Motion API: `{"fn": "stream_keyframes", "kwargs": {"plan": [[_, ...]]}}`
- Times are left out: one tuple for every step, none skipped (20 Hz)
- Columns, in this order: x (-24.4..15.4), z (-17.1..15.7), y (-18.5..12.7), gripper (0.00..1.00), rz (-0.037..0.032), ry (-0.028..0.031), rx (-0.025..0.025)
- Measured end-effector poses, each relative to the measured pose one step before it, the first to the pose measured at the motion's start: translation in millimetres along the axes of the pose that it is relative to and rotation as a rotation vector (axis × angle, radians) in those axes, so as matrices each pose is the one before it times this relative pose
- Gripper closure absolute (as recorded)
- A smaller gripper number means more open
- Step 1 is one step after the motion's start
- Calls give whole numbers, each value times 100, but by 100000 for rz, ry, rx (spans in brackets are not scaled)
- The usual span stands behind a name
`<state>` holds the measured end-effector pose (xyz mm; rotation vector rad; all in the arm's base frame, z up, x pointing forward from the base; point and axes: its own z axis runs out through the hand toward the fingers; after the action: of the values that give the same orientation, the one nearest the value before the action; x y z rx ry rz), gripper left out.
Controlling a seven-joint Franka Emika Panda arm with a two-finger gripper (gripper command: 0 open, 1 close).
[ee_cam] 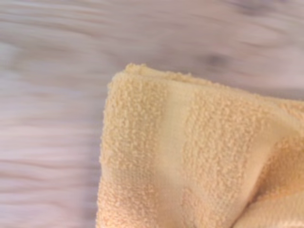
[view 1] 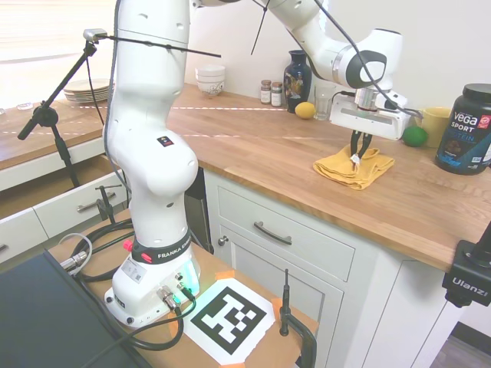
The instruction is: Wipe the counter
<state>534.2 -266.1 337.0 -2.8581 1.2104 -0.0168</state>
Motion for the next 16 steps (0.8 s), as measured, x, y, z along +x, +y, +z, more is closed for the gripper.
{"fn": "stream_keyframes", "kwargs": {"plan": [[542, 10, 915, 100, 961, -91, 612], [529, -8, 821, 100, 670, -44, 476], [486, -35, 683, 100, 781, -145, 316], [439, -15, 636, 100, 685, -201, 241], [392, -59, 469, 100, 425, -18, 107], [329, -40, 379, 100, 388, 66, 84], [253, -30, 326, 100, 417, -6, 47], [163, -20, 193, 100, 272, 29, -4], [69, -16, 48, 100, 65, 32, -10], [-3, 0, -30, 100, -52, -16, -6], [-22, 5, -72, 100, -150, -3, -18], [-69, 13, -224, 100, -505, 9, -141], [-114, 14, -374, 100, -756, 31, -176], [-144, 3, -476, 100, -775, 63, -163], [-231, 4, -742, 100, -932, 54, -162], [-313, 8, -970, 100, -928, 63, -217]]}}
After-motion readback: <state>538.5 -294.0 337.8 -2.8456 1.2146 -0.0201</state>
